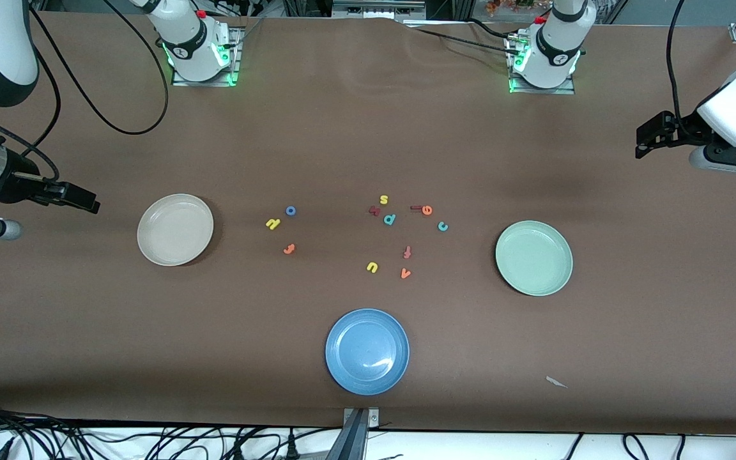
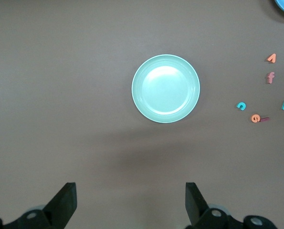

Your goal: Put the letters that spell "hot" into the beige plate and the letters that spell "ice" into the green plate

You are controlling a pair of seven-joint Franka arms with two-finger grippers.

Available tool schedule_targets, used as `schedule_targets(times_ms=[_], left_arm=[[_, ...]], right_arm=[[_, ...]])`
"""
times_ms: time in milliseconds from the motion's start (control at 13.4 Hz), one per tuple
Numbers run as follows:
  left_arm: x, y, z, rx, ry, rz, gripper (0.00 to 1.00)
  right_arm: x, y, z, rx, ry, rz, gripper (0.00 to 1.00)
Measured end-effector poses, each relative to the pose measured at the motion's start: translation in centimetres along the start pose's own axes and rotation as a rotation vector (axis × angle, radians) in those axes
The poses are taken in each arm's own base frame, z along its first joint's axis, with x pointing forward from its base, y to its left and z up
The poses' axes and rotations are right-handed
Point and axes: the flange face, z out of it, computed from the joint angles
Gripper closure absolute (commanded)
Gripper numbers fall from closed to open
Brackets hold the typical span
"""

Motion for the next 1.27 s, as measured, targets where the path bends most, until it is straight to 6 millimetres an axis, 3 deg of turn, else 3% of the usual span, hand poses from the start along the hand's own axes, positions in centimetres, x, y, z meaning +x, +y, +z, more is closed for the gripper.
schedule_targets(times_ms=[1267], left_arm=[[0.44, 0.64, 0.63, 0.0, -0.004, 0.013, 0.0]], right_arm=[[-0.2, -0.56, 0.05, -0.001, -0.009, -0.008, 0.0]])
